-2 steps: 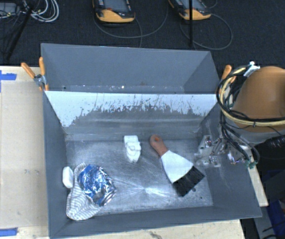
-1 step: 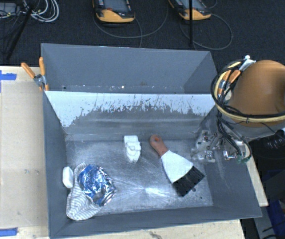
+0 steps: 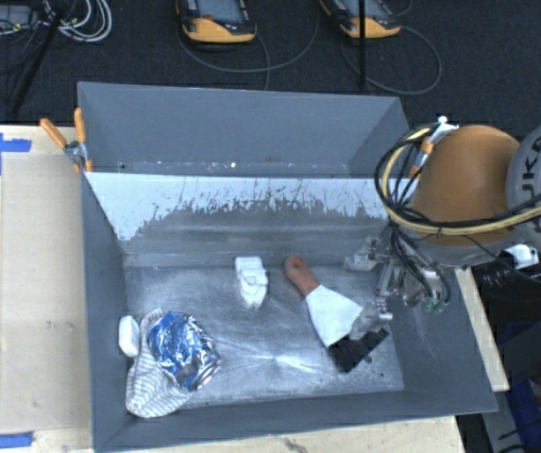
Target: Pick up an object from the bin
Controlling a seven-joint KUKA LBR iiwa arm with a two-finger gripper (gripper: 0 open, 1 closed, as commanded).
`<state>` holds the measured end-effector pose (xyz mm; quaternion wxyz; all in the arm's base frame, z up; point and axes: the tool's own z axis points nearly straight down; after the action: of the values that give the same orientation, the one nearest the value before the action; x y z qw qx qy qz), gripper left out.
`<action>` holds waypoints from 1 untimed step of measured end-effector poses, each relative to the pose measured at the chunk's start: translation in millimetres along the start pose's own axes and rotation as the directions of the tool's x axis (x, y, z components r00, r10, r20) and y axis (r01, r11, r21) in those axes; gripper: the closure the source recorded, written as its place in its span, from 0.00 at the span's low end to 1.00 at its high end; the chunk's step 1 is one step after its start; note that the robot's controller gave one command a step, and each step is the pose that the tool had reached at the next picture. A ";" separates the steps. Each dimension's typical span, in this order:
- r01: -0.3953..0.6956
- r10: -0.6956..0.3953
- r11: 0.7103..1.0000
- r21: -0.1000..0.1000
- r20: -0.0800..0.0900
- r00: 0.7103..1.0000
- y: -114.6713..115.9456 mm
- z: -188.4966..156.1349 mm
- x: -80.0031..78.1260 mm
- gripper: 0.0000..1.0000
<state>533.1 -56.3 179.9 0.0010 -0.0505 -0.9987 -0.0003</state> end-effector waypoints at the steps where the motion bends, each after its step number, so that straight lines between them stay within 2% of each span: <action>1: 0.000 0.000 1.000 0.000 0.001 1.000 0.0 -0.5 -0.2 0.00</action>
Offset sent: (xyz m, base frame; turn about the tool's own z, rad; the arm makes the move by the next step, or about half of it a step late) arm 0.0123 0.0108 -0.1099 0.0811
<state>533.3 -56.4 180.3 0.0006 -0.0503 -0.9987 -0.0001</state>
